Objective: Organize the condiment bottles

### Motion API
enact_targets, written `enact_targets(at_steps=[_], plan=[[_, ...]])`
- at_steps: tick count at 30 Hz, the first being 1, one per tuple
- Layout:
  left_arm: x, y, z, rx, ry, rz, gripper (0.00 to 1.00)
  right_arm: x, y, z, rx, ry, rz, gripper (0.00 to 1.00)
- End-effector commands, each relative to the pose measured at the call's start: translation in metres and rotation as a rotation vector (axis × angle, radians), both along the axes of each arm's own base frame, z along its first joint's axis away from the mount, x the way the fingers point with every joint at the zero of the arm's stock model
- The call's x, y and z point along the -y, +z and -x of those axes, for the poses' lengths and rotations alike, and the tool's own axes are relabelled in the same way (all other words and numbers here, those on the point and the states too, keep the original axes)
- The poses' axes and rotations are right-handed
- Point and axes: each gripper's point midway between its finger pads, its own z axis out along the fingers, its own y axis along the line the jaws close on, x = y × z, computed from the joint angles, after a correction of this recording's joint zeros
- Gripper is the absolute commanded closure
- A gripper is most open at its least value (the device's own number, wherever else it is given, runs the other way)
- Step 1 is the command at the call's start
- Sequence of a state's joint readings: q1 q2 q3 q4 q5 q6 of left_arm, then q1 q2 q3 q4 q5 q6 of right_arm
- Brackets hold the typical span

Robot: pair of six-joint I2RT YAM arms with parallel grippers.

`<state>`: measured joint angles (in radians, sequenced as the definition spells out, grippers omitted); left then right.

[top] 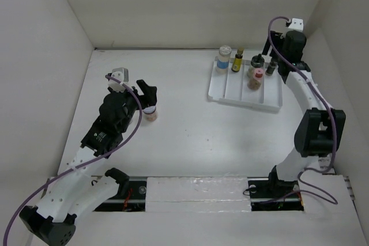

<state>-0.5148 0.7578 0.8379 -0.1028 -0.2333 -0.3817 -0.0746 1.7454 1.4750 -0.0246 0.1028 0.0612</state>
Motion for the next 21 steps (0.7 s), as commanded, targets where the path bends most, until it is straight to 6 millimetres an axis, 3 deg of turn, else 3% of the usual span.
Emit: enact_targets(at_steps=[1,2,4,5,6,8,9,11,12,13,14,16,17,21], plan=[[-0.013,-0.002,-0.008,-0.016,0.082,-0.038,0.25,-0.057,0.043,0.023,0.135,0.103,-0.045,0.16],[-0.015,-0.003,-0.011,-0.029,0.097,-0.050,0.23,-0.083,0.046,0.031,0.155,0.165,-0.068,0.16],[-0.016,-0.021,-0.018,-0.088,0.121,-0.093,0.17,-0.112,0.052,0.058,0.208,0.241,-0.136,0.16],[-0.017,-0.036,-0.023,-0.142,0.138,-0.133,0.14,-0.138,0.044,0.079,0.204,0.300,-0.171,0.13],[-0.016,-0.040,-0.027,-0.155,0.146,-0.145,0.14,-0.149,0.029,0.084,0.176,0.323,-0.173,0.13],[-0.024,-0.057,-0.030,-0.215,0.199,-0.192,0.13,-0.169,0.037,0.108,0.214,0.372,-0.203,0.13],[-0.025,-0.057,-0.033,-0.220,0.218,-0.191,0.13,-0.190,0.031,0.122,0.201,0.422,-0.219,0.11],[-0.025,-0.071,-0.038,-0.257,0.227,-0.222,0.12,-0.204,0.021,0.148,0.192,0.467,-0.236,0.11],[-0.023,-0.073,-0.041,-0.264,0.227,-0.227,0.12,-0.222,0.019,0.163,0.185,0.535,-0.245,0.11],[-0.019,-0.082,-0.046,-0.294,0.229,-0.237,0.12,-0.230,0.004,0.176,0.155,0.566,-0.256,0.11],[-0.018,-0.087,-0.049,-0.316,0.232,-0.243,0.12,-0.235,0.014,0.189,0.184,0.593,-0.263,0.11],[-0.013,-0.094,-0.058,-0.357,0.234,-0.244,0.14,-0.254,0.003,0.213,0.165,0.664,-0.268,0.11],[-0.010,-0.110,-0.062,-0.406,0.239,-0.263,0.15,-0.256,0.009,0.221,0.187,0.679,-0.262,0.09],[-0.010,-0.141,-0.062,-0.495,0.243,-0.315,0.16,-0.262,0.011,0.237,0.203,0.714,-0.260,0.09]])
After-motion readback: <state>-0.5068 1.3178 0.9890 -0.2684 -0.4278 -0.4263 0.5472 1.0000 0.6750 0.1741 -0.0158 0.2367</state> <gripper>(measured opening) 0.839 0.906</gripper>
